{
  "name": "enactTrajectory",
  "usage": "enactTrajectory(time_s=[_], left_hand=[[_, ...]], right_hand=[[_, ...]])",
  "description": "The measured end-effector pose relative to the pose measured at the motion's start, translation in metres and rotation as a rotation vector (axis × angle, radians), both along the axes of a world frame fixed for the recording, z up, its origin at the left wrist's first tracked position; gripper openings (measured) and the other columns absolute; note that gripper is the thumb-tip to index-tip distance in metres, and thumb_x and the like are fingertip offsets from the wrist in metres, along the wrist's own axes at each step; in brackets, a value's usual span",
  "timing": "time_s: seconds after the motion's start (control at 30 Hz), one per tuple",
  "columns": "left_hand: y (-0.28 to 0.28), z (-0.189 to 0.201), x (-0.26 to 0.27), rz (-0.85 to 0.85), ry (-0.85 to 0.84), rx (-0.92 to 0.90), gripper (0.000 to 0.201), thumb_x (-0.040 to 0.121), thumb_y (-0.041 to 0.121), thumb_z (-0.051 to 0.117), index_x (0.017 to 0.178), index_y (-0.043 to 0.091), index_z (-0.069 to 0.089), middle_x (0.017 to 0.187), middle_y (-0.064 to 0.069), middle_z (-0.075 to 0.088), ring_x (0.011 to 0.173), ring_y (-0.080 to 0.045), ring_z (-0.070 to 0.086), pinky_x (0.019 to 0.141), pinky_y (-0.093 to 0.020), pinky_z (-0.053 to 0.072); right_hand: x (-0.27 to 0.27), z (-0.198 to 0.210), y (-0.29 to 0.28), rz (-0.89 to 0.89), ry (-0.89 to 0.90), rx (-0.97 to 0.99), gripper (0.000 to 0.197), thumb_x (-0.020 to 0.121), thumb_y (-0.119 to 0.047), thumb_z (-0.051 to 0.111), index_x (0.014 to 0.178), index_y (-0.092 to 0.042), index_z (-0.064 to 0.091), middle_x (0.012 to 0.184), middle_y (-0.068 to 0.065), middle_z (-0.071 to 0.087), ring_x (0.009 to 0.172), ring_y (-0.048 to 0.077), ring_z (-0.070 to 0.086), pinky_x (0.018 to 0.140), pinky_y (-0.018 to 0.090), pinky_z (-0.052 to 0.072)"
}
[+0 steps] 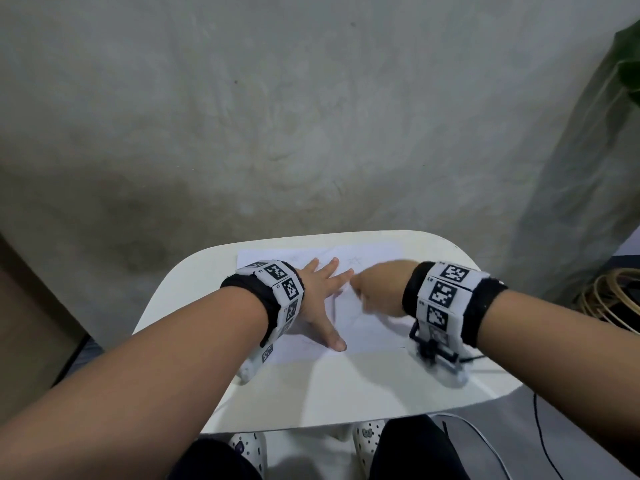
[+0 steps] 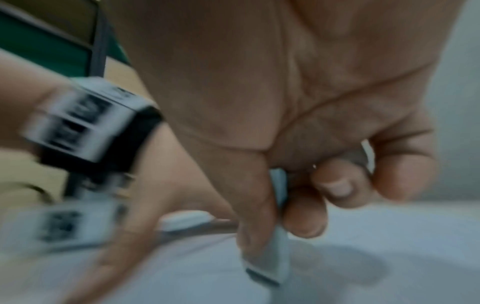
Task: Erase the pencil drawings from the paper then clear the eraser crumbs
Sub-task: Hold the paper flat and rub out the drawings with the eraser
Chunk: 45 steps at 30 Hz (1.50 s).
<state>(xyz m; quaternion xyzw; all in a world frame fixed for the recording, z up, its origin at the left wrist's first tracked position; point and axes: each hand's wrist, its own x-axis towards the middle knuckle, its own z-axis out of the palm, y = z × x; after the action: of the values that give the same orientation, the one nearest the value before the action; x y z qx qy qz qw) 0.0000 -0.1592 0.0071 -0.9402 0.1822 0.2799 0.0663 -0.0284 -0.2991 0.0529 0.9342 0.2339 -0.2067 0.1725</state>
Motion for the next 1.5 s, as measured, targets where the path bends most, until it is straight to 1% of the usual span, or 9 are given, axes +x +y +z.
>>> enactTrajectory(time_s=[0.1, 0.27, 0.4, 0.53, 0.67, 0.77, 0.9, 1.07, 1.5], left_hand=[[0.000, 0.000, -0.002, 0.002, -0.017, -0.003, 0.131, 0.065, 0.074, 0.071, 0.148, 0.043, -0.026, 0.158, 0.014, -0.032, 0.148, -0.020, -0.024, 0.117, -0.061, 0.004], [0.000, 0.002, -0.005, -0.004, -0.012, 0.008, 0.130, 0.067, 0.074, 0.070, 0.148, 0.042, -0.027, 0.157, 0.013, -0.033, 0.148, -0.020, -0.025, 0.117, -0.061, 0.004], [-0.003, 0.004, -0.008, 0.006, -0.027, -0.003, 0.129, 0.069, 0.072, 0.071, 0.149, 0.041, -0.025, 0.158, 0.012, -0.031, 0.148, -0.021, -0.023, 0.118, -0.059, 0.003], [-0.002, 0.005, -0.008, 0.006, -0.015, 0.001, 0.128, 0.068, 0.073, 0.070, 0.149, 0.041, -0.024, 0.158, 0.013, -0.032, 0.148, -0.020, -0.025, 0.117, -0.060, 0.004], [-0.004, 0.006, -0.010, 0.008, -0.030, -0.005, 0.127, 0.070, 0.070, 0.071, 0.150, 0.041, -0.023, 0.159, 0.012, -0.030, 0.148, -0.021, -0.024, 0.117, -0.059, 0.004], [-0.004, 0.007, -0.010, 0.005, -0.029, -0.003, 0.127, 0.070, 0.070, 0.071, 0.150, 0.041, -0.023, 0.159, 0.011, -0.030, 0.148, -0.021, -0.023, 0.117, -0.059, 0.004], [-0.004, 0.006, -0.009, -0.004, -0.037, 0.000, 0.127, 0.070, 0.070, 0.071, 0.151, 0.041, -0.021, 0.160, 0.009, -0.029, 0.149, -0.023, -0.023, 0.117, -0.059, 0.005], [-0.003, 0.003, -0.006, -0.010, -0.041, -0.006, 0.127, 0.067, 0.072, 0.071, 0.151, 0.042, -0.021, 0.159, 0.010, -0.030, 0.149, -0.023, -0.022, 0.116, -0.060, 0.005], [-0.002, 0.001, -0.003, -0.003, -0.019, -0.023, 0.132, 0.065, 0.071, 0.075, 0.151, 0.042, -0.021, 0.159, 0.009, -0.030, 0.148, -0.025, -0.023, 0.119, -0.059, 0.003]], right_hand=[[-0.005, 0.004, 0.003, 0.038, -0.018, -0.073, 0.041, 0.098, -0.016, 0.050, 0.138, -0.012, 0.043, 0.128, 0.007, 0.057, 0.109, 0.023, 0.056, 0.085, 0.032, 0.045], [-0.004, -0.001, 0.001, 0.009, 0.005, 0.022, 0.031, 0.097, -0.020, 0.047, 0.126, -0.011, 0.053, 0.106, 0.004, 0.063, 0.085, 0.020, 0.050, 0.072, 0.028, 0.038], [-0.013, 0.000, 0.008, 0.064, 0.008, -0.053, 0.041, 0.096, -0.015, 0.051, 0.137, -0.013, 0.044, 0.124, 0.007, 0.058, 0.112, 0.023, 0.057, 0.085, 0.033, 0.044], [-0.004, -0.001, 0.006, 0.002, 0.028, 0.015, 0.031, 0.096, -0.019, 0.049, 0.127, -0.013, 0.051, 0.107, 0.003, 0.063, 0.087, 0.021, 0.052, 0.070, 0.028, 0.041], [-0.012, 0.003, 0.010, 0.044, 0.031, -0.027, 0.043, 0.099, -0.015, 0.048, 0.141, -0.012, 0.040, 0.136, 0.010, 0.052, 0.121, 0.023, 0.052, 0.087, 0.030, 0.042], [-0.008, -0.002, 0.010, 0.043, 0.047, 0.027, 0.031, 0.097, -0.020, 0.049, 0.126, -0.010, 0.054, 0.103, 0.004, 0.060, 0.089, 0.021, 0.051, 0.060, 0.025, 0.036], [-0.006, 0.003, 0.012, 0.013, 0.009, -0.004, 0.034, 0.097, -0.019, 0.050, 0.130, -0.013, 0.052, 0.117, 0.005, 0.061, 0.107, 0.025, 0.057, 0.085, 0.032, 0.042], [-0.004, -0.001, 0.012, -0.007, 0.024, 0.068, 0.031, 0.095, -0.019, 0.051, 0.125, -0.011, 0.056, 0.113, 0.004, 0.065, 0.086, 0.020, 0.052, 0.073, 0.028, 0.038], [-0.016, 0.001, 0.015, 0.086, 0.069, 0.063, 0.041, 0.099, -0.023, 0.048, 0.138, -0.011, 0.046, 0.137, 0.008, 0.052, 0.127, 0.028, 0.047, 0.095, 0.034, 0.039]])
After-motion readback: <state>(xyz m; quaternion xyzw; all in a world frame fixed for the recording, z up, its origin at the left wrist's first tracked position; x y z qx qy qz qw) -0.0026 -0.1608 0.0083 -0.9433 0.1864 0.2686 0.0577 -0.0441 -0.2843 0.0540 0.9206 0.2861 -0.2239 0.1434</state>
